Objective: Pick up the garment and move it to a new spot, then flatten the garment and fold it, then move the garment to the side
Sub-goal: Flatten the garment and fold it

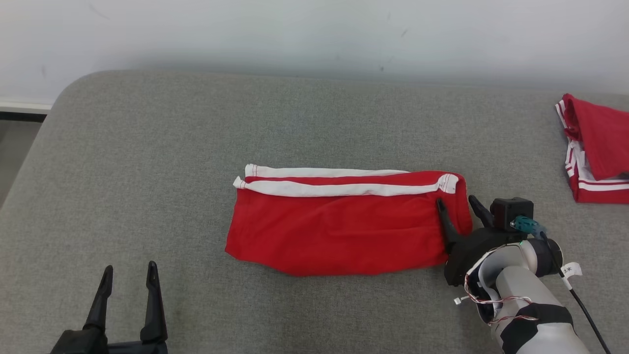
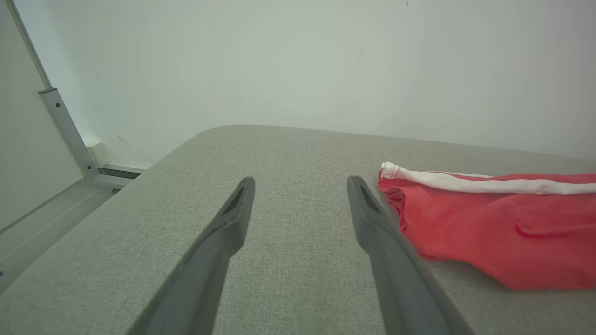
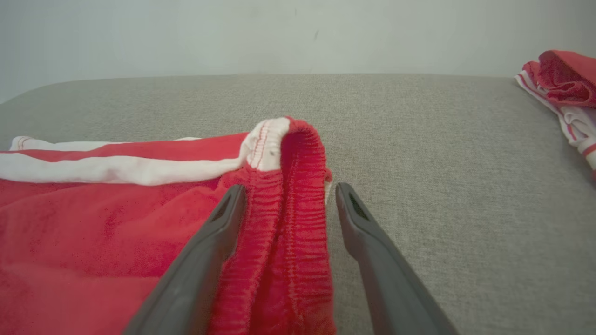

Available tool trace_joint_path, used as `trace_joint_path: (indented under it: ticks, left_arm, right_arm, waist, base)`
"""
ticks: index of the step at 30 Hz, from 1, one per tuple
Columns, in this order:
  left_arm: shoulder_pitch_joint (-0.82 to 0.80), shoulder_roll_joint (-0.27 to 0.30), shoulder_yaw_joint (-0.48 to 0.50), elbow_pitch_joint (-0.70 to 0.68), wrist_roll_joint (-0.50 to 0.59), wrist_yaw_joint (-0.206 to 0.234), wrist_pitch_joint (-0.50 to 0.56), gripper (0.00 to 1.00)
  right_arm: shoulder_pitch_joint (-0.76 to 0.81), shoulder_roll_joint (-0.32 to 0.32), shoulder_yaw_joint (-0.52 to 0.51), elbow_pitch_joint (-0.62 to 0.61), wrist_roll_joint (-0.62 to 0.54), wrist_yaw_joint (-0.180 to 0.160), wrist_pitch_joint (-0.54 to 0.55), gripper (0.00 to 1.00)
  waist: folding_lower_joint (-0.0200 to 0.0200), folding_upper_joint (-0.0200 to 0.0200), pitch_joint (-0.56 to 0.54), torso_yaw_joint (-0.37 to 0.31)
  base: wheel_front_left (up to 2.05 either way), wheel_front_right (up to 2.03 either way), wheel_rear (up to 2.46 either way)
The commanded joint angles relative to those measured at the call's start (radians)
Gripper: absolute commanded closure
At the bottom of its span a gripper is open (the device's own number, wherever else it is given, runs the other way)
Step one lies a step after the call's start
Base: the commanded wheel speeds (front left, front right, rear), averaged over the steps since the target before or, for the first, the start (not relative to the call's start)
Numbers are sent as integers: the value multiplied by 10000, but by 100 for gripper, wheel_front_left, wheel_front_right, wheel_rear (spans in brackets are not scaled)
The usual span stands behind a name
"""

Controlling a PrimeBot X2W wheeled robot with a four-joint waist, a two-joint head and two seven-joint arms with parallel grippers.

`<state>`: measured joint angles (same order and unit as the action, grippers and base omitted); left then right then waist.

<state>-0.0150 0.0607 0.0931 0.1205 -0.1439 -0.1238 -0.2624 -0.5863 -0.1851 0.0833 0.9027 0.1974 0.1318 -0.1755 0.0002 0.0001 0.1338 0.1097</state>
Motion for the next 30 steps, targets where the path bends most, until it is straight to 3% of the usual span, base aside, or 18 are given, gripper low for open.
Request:
trace_joint_path:
  ticks: [1,14,15,16,17,23,30]
  left_arm:
    - [-126,-46,50,35,-9,-38,-31,0]
    - [-340,-93,-7,196,6,-52,-31,0]
    - [-343,-94,-8,214,8,-53,-31,0]
    - [-351,-96,-8,225,11,-55,-31,0]
    - [-349,-98,-10,232,14,-57,-31,0]
    - [-59,-102,184,269,17,-64,-31,0]
    - [199,-106,236,258,-18,-67,-31,0]
  right_arm:
    - [-231,64,-8,469,148,-28,-57,0]
    - [-724,627,611,2421,1055,-28,65,3]
    - [-753,652,678,2499,1157,-28,74,13]
    - [-770,659,737,2552,1270,-28,51,79]
    - [-793,649,792,2598,1372,-28,13,100]
    - [-919,131,1182,2610,1839,-30,-290,100]
    - [-682,-922,1890,2229,2434,-28,-244,100]
  waist:
    - [-2,-1,103,33]
    - [-2,-1,189,58]
    - [-2,-1,190,69]
    - [-2,-1,189,78]
    - [-2,-1,180,85]
    - [-2,-1,-38,-103]
    - [-2,-1,-401,-496]
  base:
    - [0,0,0]
    - [0,0,0]
    - [0,0,0]
    - [0,0,0]
    - [0,0,0]
    - [0,0,0]
    - [0,0,0]
